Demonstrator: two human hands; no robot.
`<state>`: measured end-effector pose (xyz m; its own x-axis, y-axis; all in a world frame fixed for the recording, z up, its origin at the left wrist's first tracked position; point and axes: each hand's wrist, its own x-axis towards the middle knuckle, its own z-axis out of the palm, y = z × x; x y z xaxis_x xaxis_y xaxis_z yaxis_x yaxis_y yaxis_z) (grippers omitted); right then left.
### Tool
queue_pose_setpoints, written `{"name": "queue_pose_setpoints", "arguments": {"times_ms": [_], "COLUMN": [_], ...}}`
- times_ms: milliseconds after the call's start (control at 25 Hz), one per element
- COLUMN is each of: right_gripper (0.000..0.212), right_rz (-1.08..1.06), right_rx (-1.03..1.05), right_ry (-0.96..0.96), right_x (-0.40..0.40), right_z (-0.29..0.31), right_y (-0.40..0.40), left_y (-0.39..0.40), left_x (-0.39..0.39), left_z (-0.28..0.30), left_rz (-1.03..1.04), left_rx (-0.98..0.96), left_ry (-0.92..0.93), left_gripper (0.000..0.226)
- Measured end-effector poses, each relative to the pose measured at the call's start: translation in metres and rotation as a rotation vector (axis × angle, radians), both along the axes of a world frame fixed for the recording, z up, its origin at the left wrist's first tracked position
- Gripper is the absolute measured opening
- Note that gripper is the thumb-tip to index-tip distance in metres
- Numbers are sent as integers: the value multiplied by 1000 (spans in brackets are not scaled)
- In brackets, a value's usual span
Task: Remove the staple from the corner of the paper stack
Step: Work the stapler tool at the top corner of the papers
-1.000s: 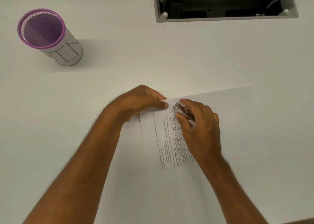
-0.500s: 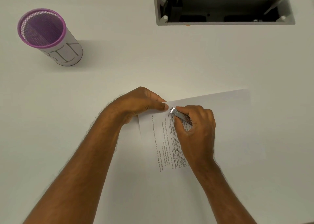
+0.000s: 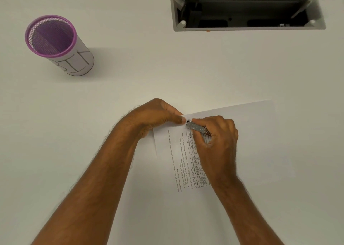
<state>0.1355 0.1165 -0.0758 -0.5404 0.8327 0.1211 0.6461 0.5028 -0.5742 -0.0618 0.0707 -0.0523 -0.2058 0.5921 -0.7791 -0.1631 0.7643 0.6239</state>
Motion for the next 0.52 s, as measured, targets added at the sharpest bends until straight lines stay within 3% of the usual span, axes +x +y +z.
{"name": "queue_pose_setpoints", "arguments": {"times_ms": [520], "right_gripper": [19], "right_rz": [65], "right_rx": [-119], "right_ry": [56], "right_x": [1], "right_z": [3], "right_y": [7], "left_y": [2], "left_x": [0], "left_z": [-3], "left_rz": [-1], "left_rx": [-39], "left_ry": [24], "left_gripper": [8]}}
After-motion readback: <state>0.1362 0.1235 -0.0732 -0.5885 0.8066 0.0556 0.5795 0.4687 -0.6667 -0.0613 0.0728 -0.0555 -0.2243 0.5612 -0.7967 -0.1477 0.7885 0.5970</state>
